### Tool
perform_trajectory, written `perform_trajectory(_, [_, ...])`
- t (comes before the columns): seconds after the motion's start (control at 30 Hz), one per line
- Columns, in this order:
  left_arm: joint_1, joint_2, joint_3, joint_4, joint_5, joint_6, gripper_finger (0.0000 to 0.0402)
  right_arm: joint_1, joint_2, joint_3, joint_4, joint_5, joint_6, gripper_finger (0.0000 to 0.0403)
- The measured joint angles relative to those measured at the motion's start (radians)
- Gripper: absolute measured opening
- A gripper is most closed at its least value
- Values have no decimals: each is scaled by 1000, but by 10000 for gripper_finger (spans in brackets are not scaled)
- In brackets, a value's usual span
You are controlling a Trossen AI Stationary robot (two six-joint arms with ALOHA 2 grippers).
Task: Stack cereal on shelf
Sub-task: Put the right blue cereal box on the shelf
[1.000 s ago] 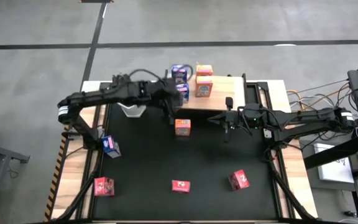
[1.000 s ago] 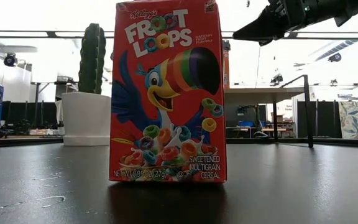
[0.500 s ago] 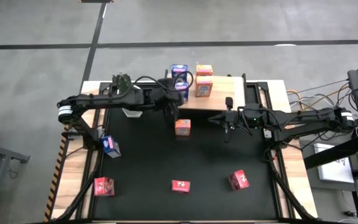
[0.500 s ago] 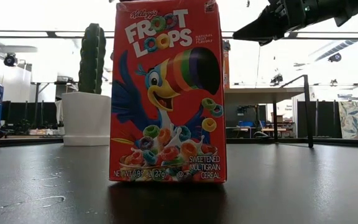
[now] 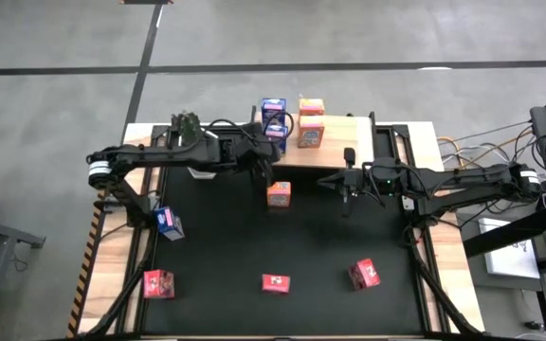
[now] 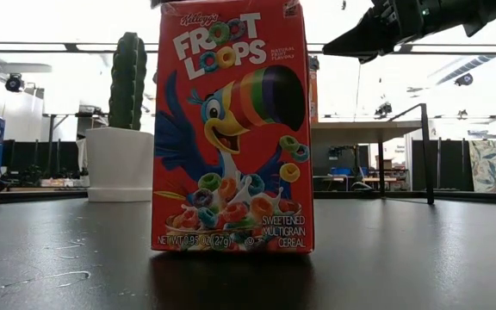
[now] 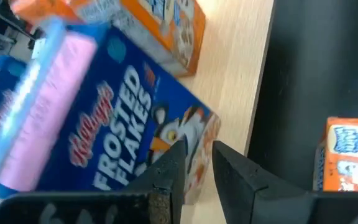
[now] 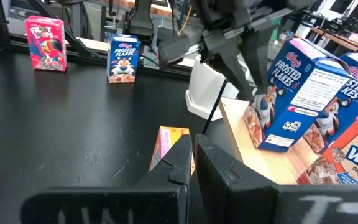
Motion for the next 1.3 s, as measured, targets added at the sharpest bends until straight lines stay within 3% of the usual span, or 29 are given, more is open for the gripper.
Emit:
perform_trajectory(0.73, [19,2,-172,363,-2,-61,63,0,0,0,-5,0,0,13])
perform_trajectory(1.3, [60,5,-175,372,-4,-49,63,0,0,0,-5,0,0,13])
